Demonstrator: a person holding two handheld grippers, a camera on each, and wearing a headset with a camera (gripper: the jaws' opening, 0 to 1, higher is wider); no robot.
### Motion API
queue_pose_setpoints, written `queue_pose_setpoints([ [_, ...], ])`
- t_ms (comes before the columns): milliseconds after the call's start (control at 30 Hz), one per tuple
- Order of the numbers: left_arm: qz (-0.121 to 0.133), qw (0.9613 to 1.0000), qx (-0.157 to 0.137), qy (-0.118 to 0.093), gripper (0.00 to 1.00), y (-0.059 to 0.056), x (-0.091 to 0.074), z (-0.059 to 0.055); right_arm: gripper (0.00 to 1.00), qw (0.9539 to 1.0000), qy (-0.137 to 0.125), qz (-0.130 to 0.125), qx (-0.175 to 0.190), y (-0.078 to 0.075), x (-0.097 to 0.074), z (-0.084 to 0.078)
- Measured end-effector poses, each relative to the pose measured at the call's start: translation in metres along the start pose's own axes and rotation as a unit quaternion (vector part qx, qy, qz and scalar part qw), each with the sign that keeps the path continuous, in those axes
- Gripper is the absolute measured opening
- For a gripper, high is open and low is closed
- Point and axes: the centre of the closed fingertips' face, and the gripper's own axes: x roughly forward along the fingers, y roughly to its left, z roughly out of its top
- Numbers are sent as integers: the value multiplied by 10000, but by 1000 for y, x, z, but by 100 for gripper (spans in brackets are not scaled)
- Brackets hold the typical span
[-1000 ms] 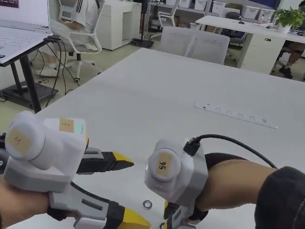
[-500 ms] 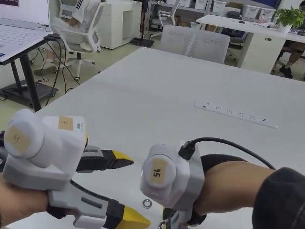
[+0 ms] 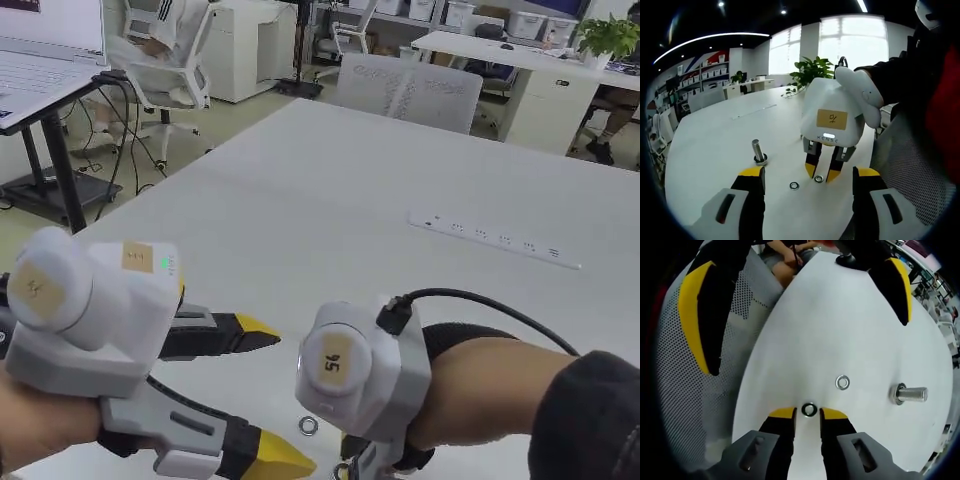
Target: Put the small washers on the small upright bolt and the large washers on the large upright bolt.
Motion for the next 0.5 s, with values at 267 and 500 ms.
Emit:
queue_pose_setpoints([
  [267,2,10000,-3,-1,70,0,0,0,14,10000,-41,23,-60,-1,0,0],
  [500,-3,10000,-7,11,70,0,0,-1,14,9999,-40,13,-91,-1,1,1],
])
